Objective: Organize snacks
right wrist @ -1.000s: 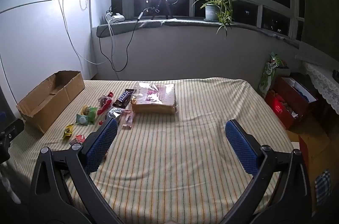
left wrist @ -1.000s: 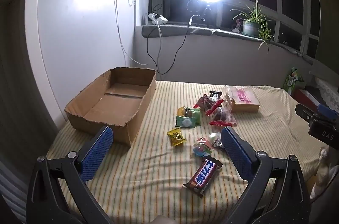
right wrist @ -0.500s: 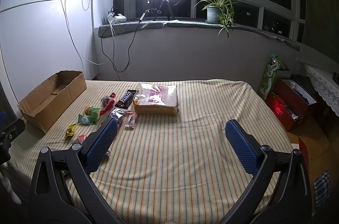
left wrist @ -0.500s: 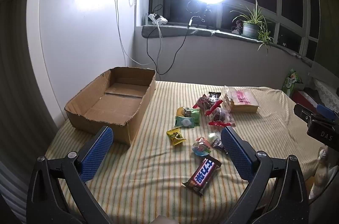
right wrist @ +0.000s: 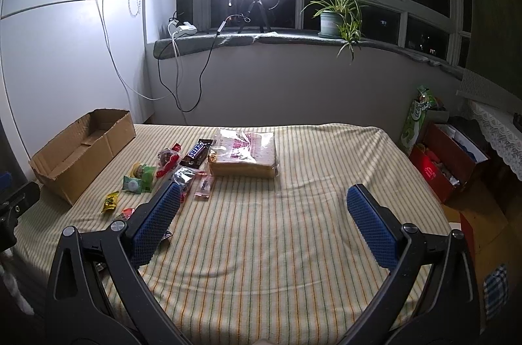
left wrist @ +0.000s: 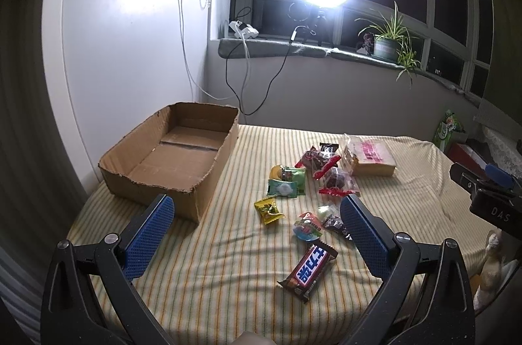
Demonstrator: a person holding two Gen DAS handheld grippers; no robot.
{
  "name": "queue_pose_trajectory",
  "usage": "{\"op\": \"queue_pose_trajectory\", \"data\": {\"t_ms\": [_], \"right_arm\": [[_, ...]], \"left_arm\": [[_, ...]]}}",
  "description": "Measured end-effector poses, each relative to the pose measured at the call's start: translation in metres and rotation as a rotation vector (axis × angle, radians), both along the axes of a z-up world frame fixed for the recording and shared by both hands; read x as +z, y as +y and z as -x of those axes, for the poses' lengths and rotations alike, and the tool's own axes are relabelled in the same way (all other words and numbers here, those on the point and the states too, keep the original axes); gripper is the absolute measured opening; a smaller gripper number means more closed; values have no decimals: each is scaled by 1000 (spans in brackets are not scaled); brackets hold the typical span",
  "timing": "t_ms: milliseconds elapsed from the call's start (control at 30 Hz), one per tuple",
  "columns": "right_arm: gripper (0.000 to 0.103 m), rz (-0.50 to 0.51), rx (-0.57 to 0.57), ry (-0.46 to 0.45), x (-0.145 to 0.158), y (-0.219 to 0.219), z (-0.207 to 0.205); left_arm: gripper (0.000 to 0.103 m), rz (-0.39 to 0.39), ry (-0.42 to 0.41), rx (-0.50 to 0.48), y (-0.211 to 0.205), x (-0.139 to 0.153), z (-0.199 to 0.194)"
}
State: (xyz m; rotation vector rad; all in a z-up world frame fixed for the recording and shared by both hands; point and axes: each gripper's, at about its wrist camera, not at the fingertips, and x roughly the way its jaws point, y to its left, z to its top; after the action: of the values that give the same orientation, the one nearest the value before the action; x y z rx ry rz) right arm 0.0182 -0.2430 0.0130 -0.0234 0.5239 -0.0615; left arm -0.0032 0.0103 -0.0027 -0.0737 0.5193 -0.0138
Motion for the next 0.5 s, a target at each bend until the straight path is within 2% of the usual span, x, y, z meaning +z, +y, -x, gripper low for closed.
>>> {"op": "queue_pose_trajectory", "data": {"t_ms": [500], "right_arm": [[103,-4,3,4,2,4,1]], "left_arm": [[102,-8,-5,0,-3,1,3]]}}
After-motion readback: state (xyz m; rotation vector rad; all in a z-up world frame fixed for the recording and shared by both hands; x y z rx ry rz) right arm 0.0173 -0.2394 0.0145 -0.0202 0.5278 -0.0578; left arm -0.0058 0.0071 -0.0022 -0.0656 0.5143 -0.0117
